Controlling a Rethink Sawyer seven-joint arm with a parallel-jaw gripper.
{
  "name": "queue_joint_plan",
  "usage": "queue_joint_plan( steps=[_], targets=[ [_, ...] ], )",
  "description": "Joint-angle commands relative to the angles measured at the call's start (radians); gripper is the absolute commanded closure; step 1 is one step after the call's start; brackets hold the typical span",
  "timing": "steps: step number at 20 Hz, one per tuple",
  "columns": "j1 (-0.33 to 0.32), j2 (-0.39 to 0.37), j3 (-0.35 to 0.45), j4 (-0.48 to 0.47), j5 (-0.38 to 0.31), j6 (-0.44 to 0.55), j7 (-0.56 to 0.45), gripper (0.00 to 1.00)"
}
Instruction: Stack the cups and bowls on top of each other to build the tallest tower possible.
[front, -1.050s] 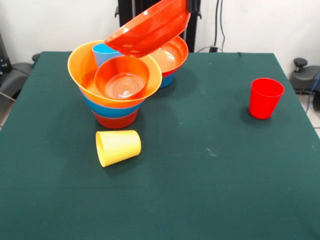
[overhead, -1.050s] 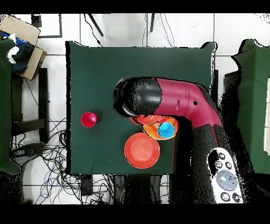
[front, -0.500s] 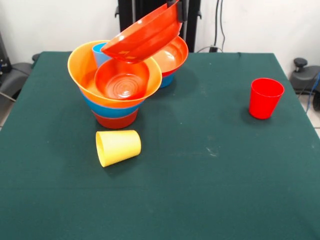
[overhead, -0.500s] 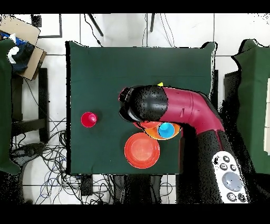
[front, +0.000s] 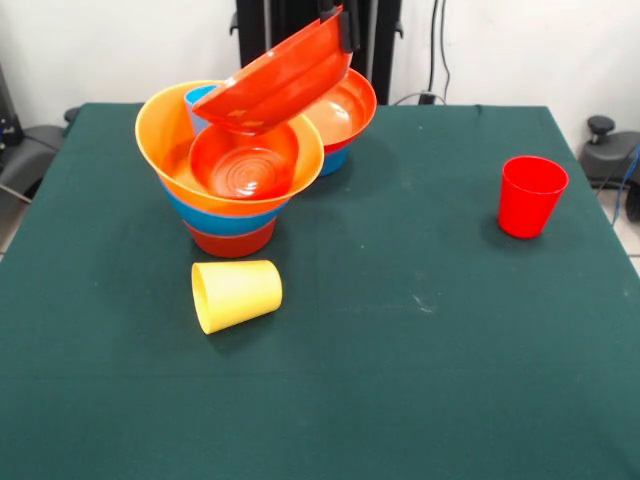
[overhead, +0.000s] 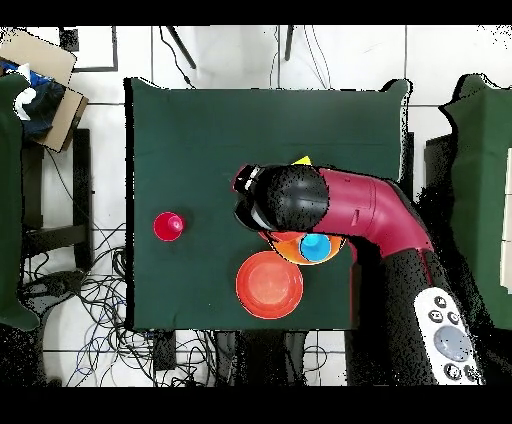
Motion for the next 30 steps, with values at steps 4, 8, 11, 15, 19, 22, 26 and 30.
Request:
queue_joint_plan(
  steps=[4, 8, 11, 15, 19, 22, 26, 30],
  targets=[
    [-0.047, 0.094, 0.092, 0.096, -0.078, -0.055, -0.180, 1.00],
    [-0.073, 0.099, 0.108, 0.106, -0.083, -0.058, -0.188, 1.00],
    [-0.089, 0.095, 0.121, 0.119, -0.087, -0.060, -0.189, 1.00],
    [-0.114, 0.088, 0.138, 0.145, -0.090, -0.070, -0.187, 1.00],
    [-0.134, 0.082, 0.152, 0.163, -0.098, -0.076, -0.183, 1.00],
    [-0.148, 0.092, 0.162, 0.178, -0.106, -0.103, -0.173, 1.00],
    [-0.158, 0.110, 0.169, 0.189, -0.117, -0.135, -0.156, 1.00],
    [-0.166, 0.130, 0.173, 0.173, -0.135, -0.144, -0.146, 1.00]
  ],
)
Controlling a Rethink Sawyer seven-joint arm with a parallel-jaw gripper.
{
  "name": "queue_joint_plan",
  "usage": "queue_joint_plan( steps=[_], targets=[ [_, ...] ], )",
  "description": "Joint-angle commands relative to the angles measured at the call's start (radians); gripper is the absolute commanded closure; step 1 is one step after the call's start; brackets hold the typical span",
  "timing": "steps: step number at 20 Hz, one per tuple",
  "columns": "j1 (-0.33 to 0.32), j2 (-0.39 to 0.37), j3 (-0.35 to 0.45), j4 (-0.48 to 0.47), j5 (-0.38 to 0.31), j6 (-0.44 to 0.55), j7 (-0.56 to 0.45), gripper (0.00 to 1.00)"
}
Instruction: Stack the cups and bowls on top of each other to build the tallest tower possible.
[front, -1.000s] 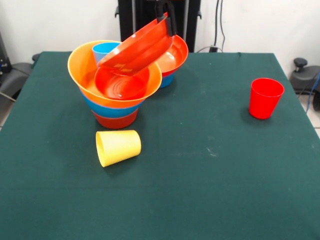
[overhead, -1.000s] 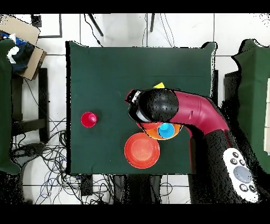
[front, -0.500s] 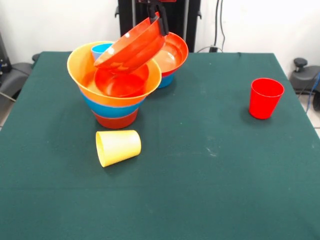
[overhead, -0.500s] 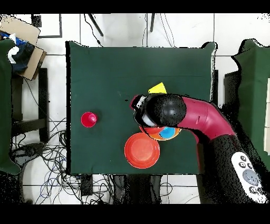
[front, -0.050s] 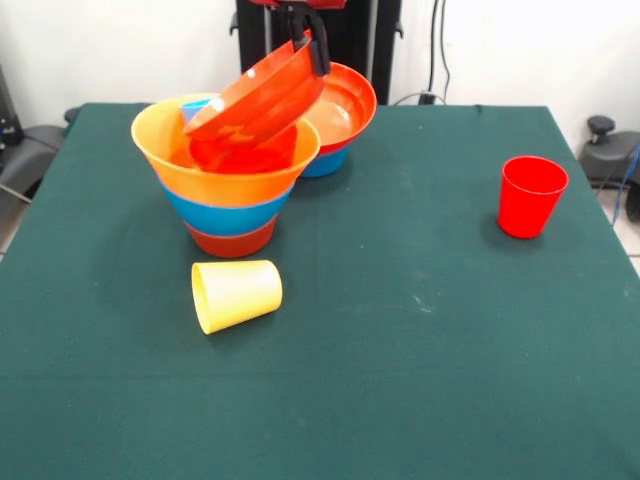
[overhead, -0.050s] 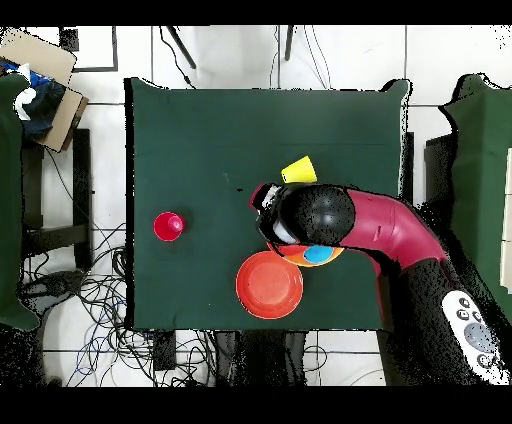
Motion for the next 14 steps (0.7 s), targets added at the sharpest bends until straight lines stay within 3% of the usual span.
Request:
queue_joint_plan(
  steps=[1, 6, 14],
  targets=[
    [-0.010, 0.087, 0.058, 0.066, -0.105, -0.091, -0.142, 1.00],
    [-0.004, 0.136, 0.049, 0.015, -0.152, -0.121, -0.130, 1.00],
    [0.006, 0.183, 0.065, -0.088, -0.170, -0.073, -0.153, 1.00]
  ],
)
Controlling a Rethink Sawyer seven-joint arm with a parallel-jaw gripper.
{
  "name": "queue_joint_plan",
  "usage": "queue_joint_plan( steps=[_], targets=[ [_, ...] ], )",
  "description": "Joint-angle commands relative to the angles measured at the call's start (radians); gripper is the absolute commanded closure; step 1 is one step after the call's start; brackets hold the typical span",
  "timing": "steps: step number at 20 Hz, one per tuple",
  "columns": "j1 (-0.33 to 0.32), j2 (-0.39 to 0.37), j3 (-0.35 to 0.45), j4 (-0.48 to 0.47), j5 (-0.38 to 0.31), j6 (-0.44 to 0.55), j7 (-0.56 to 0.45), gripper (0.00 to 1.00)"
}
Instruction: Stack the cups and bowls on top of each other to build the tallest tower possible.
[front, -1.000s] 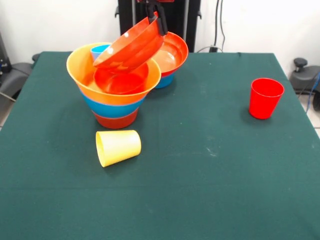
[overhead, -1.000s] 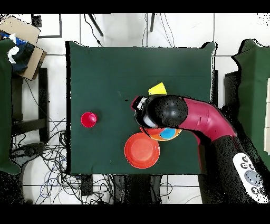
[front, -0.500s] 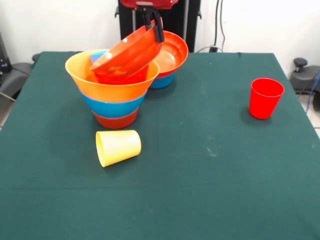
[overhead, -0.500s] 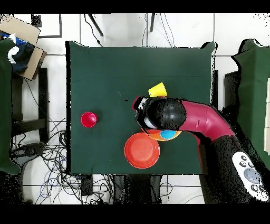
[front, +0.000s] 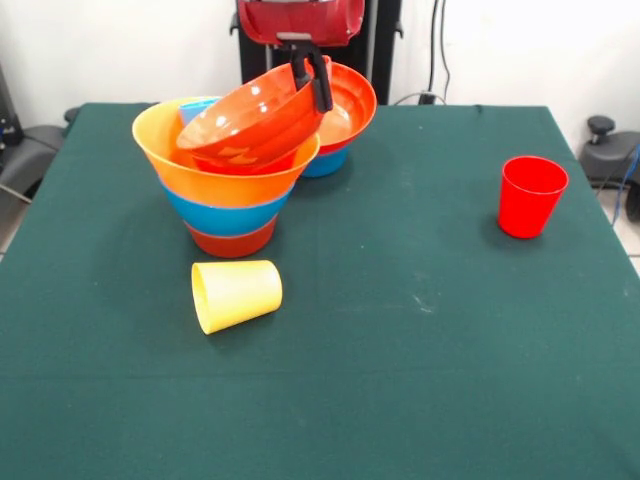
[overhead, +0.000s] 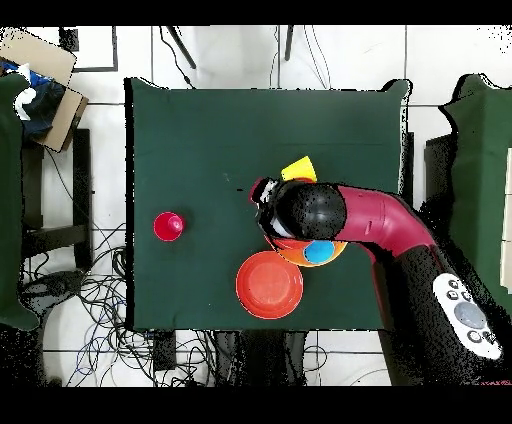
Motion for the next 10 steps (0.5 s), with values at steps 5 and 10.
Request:
queue_joint_plan(
  steps=[5, 10],
  targets=[
    [0.011, 0.145, 0.033, -0.073, -0.123, -0.023, -0.149, 1.00],
    [0.004, 0.214, 0.021, -0.122, -0.159, -0.025, -0.174, 1.00]
  ],
)
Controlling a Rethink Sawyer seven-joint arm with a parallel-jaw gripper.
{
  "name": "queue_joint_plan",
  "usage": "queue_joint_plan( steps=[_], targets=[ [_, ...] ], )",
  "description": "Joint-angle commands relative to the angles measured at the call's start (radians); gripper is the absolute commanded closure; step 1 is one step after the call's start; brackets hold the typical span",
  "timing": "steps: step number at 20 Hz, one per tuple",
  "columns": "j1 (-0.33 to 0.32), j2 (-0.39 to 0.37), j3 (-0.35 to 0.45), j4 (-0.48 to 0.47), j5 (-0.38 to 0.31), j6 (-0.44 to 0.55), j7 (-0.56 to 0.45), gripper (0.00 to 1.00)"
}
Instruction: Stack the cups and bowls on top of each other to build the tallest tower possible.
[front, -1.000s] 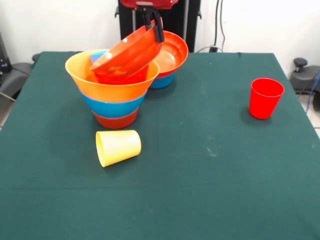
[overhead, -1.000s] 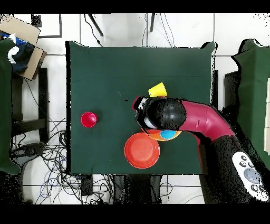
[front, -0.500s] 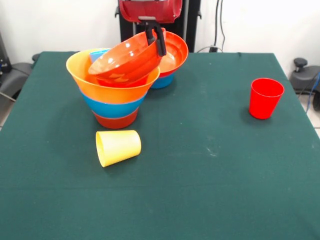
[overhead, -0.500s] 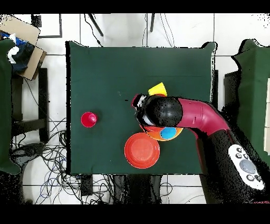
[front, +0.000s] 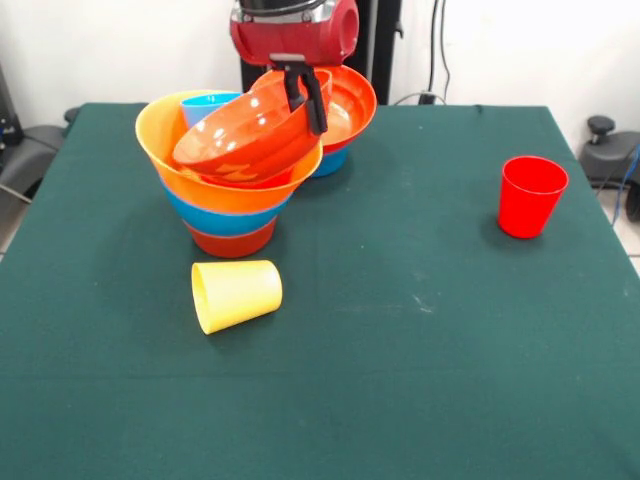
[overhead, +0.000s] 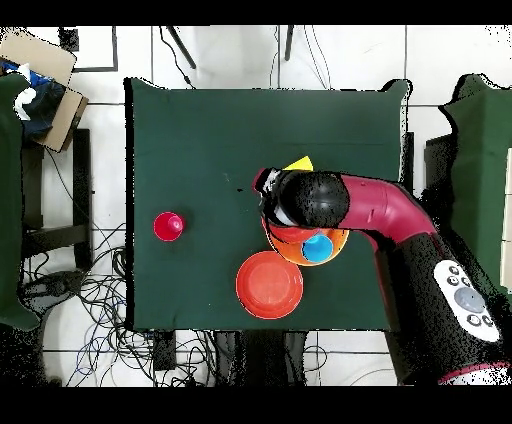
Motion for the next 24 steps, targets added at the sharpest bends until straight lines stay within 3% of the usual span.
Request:
queue_joint_plan(
  steps=[1, 10, 20, 24],
  targets=[
    [-0.002, 0.162, 0.014, -0.051, -0.135, -0.023, -0.175, 1.00],
    [-0.036, 0.153, 0.009, 0.009, -0.143, -0.044, -0.151, 1.00],
    [-0.076, 0.020, 0.015, 0.170, -0.106, -0.039, -0.085, 1.00],
    [-0.089, 0.001, 0.023, 0.207, -0.098, -0.045, -0.075, 1.00]
  ],
)
